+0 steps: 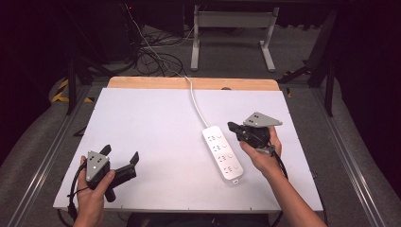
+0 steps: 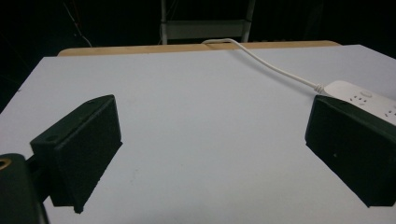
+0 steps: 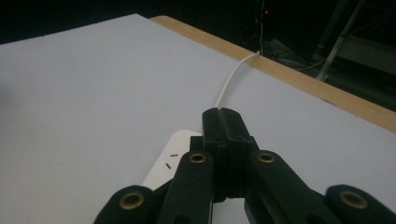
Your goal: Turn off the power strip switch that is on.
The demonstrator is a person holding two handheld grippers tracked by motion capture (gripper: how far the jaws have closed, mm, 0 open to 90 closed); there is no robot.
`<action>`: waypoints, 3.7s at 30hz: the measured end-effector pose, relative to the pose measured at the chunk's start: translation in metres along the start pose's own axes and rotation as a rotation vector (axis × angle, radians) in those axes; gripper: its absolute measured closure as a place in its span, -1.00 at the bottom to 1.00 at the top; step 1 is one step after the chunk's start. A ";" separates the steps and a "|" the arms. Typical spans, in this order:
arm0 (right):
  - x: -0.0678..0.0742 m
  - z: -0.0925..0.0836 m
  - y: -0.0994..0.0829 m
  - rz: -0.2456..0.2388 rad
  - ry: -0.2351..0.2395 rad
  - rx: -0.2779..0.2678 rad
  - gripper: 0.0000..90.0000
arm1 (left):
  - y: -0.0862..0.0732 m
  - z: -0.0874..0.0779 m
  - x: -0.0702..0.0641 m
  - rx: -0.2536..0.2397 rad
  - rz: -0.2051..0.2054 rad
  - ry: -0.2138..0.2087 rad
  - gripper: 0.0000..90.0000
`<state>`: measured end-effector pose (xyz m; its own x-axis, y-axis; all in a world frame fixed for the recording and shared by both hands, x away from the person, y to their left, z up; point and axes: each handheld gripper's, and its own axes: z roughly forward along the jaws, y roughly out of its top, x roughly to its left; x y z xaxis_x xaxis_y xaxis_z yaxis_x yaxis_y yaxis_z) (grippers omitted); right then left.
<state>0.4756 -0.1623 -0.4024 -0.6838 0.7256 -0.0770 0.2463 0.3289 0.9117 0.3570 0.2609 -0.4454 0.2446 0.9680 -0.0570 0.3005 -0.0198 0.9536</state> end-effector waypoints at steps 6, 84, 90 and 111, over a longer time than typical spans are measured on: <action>-0.006 -0.035 -0.008 0.000 -0.036 -0.083 1.00 | 0.000 -0.001 0.000 -0.002 0.001 0.000 -0.90; -0.021 -0.059 -0.070 0.084 -0.103 -0.116 -0.94 | 0.001 0.001 -0.001 -0.002 -0.001 -0.008 -0.91; -0.022 -0.059 -0.071 0.089 -0.107 -0.097 -0.93 | 0.001 0.001 -0.001 -0.002 -0.002 -0.010 -0.91; -0.022 -0.058 -0.072 0.087 -0.118 -0.097 -0.94 | 0.001 0.001 -0.001 -0.005 -0.001 -0.011 -0.91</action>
<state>0.4331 -0.2372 -0.4425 -0.5762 0.8165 -0.0376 0.2298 0.2060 0.9512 0.3577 0.2601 -0.4443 0.2547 0.9651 -0.0615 0.2965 -0.0174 0.9549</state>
